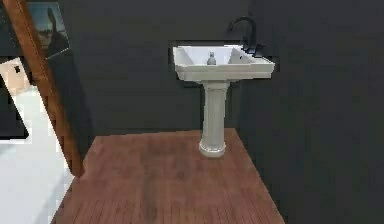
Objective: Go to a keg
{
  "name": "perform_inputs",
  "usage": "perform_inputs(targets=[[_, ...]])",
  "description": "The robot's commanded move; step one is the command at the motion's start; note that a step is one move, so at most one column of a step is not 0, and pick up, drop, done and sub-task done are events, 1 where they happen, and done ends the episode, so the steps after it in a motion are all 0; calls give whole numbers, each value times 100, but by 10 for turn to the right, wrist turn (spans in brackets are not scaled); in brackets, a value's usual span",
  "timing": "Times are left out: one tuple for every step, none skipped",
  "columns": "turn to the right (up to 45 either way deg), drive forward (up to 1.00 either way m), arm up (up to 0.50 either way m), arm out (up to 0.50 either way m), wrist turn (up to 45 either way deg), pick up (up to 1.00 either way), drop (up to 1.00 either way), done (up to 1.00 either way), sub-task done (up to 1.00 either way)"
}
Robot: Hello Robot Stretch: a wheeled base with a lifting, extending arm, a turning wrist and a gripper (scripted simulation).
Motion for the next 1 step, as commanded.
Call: perform_inputs(targets=[[-330, 0, 0, 0, 0, 0, 0, 0, 0]])
